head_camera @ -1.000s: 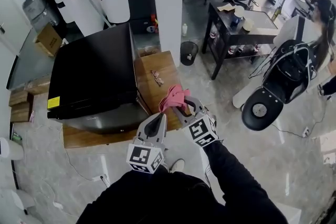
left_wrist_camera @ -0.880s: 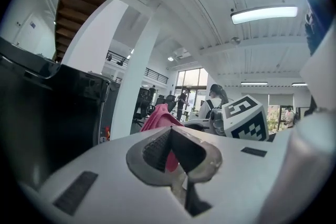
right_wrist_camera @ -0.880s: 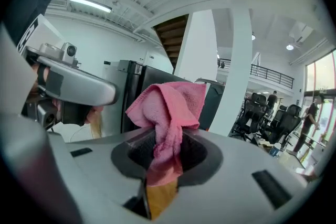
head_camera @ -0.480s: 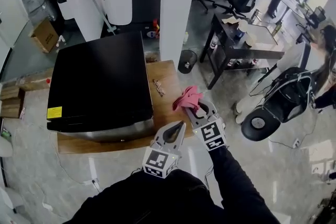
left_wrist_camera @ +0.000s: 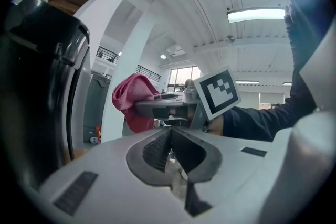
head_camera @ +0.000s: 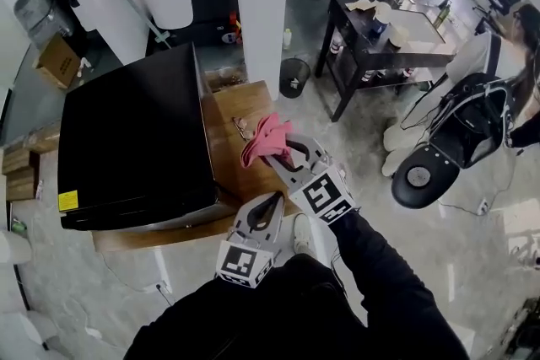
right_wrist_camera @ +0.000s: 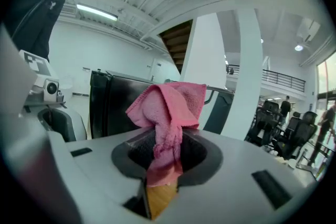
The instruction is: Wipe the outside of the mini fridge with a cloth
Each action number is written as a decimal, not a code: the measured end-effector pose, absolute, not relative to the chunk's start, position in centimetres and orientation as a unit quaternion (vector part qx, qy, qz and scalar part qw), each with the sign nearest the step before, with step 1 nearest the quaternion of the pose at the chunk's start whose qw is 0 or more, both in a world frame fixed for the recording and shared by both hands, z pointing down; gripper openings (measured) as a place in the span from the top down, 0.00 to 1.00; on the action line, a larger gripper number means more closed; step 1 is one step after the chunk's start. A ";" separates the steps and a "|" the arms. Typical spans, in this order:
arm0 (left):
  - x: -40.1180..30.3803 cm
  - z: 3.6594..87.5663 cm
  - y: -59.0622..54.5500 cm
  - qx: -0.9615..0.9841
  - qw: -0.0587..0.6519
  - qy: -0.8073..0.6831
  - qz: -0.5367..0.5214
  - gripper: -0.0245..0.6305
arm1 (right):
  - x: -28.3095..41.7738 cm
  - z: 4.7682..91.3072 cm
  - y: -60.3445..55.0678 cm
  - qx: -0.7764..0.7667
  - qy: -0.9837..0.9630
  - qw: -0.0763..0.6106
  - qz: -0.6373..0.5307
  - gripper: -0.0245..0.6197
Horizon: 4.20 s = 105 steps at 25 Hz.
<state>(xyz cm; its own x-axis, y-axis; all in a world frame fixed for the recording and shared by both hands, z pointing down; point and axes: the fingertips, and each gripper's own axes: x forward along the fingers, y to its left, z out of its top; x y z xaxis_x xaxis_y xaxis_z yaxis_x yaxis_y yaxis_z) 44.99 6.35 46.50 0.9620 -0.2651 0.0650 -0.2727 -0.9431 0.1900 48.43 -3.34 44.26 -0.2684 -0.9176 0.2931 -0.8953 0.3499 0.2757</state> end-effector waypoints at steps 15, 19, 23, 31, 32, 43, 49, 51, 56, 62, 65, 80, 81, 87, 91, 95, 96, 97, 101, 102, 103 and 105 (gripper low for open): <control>44.1 50.8 3.9 0.920 0.121 -0.374 -0.003 0.95 | 40.5 47.7 -3.5 0.180 -0.965 0.170 -0.082 0.80; 44.9 51.0 4.2 0.904 0.118 -0.412 0.001 0.95 | 39.8 48.2 -4.0 0.132 -0.977 0.150 -0.079 0.80; 45.9 51.7 4.2 0.900 0.113 -0.421 0.011 0.95 | 39.8 48.6 -4.8 0.104 -0.983 0.130 -0.078 0.80; 47.5 51.4 0.4 0.890 0.105 -0.443 -0.001 0.95 | 41.8 49.6 -10.2 0.123 -0.981 0.127 -0.086 0.80; 47.6 51.2 -0.3 0.889 0.102 -0.446 -0.005 0.95 | 41.9 49.7 -10.9 0.124 -0.981 0.125 -0.084 0.80; 49.8 50.2 -5.4 0.891 0.072 -0.449 -0.010 0.95 | 46.2 50.1 -22.1 0.211 -0.968 0.118 -0.064 0.80; 50.4 50.4 -6.1 0.886 0.077 -0.457 -0.008 0.95 | 48.4 50.2 -27.2 0.261 -0.956 0.117 -0.058 0.80; 50.7 50.5 -6.4 0.885 0.079 -0.459 -0.008 0.95 | 48.9 50.4 -28.6 0.280 -0.951 0.116 -0.054 0.80; 51.8 50.5 -7.2 0.889 0.075 -0.453 -0.009 0.95 | 50.3 51.2 -31.7 0.311 -0.942 0.119 -0.041 0.80; 51.8 50.5 -6.6 0.892 0.063 -0.448 -0.006 0.95 | 50.9 50.6 -31.0 0.316 -0.941 0.109 -0.058 0.80; 51.0 50.8 -5.1 0.893 0.062 -0.445 -0.005 0.95 | 50.7 50.6 -26.5 0.279 -0.955 0.080 -0.058 0.80; 46.9 55.0 1.1 0.885 0.095 -0.453 0.037 0.95 | 42.2 66.5 -4.0 0.059 -0.989 0.110 0.078 0.80; 46.8 55.2 1.1 0.885 0.097 -0.455 0.038 0.95 | 41.7 67.1 -3.4 0.047 -0.989 0.116 0.078 0.80; 46.7 56.4 1.3 0.885 0.103 -0.452 0.049 0.95 | 39.6 69.8 -2.2 0.006 -0.987 0.140 0.077 0.80; 46.5 56.8 0.6 0.882 0.092 -0.457 0.059 0.95 | 38.8 70.6 -2.7 -0.015 -0.986 0.144 0.087 0.80; 46.5 56.8 -1.1 0.879 0.085 -0.466 0.056 0.95 | 38.8 71.1 -3.6 -0.025 -0.985 0.148 0.081 0.80; 46.7 56.9 -1.4 0.880 0.083 -0.465 0.058 0.95 | 39.0 71.2 -4.1 -0.019 -0.985 0.150 0.080 0.80; 46.8 57.1 -1.7 0.881 0.081 -0.463 0.060 0.95 | 39.3 71.4 -4.9 -0.010 -0.985 0.151 0.078 0.80; 47.7 58.2 -3.2 0.879 0.082 -0.465 0.064 0.95 | 41.1 71.8 -9.1 0.037 -0.985 0.149 0.076 0.80; 47.8 58.4 -3.7 0.878 0.084 -0.466 0.063 0.95 | 41.5 71.8 -10.2 0.045 -0.985 0.150 0.075 0.80; 48.0 58.6 -4.2 0.878 0.086 -0.468 0.062 0.95 | 41.8 71.9 -11.3 0.052 -0.984 0.152 0.072 0.80; 48.3 58.8 -5.1 0.877 0.086 -0.469 0.060 0.95 | 42.5 72.1 -13.3 0.063 -0.984 0.157 0.064 0.80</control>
<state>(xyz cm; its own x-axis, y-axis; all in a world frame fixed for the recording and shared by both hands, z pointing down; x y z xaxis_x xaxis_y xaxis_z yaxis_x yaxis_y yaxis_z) 48.25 -5.14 58.84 0.5525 -0.8124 0.1866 -0.8332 -0.5449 0.0945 42.49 -13.31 72.06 -0.9427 -0.1043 0.3169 -0.1443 0.9839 -0.1054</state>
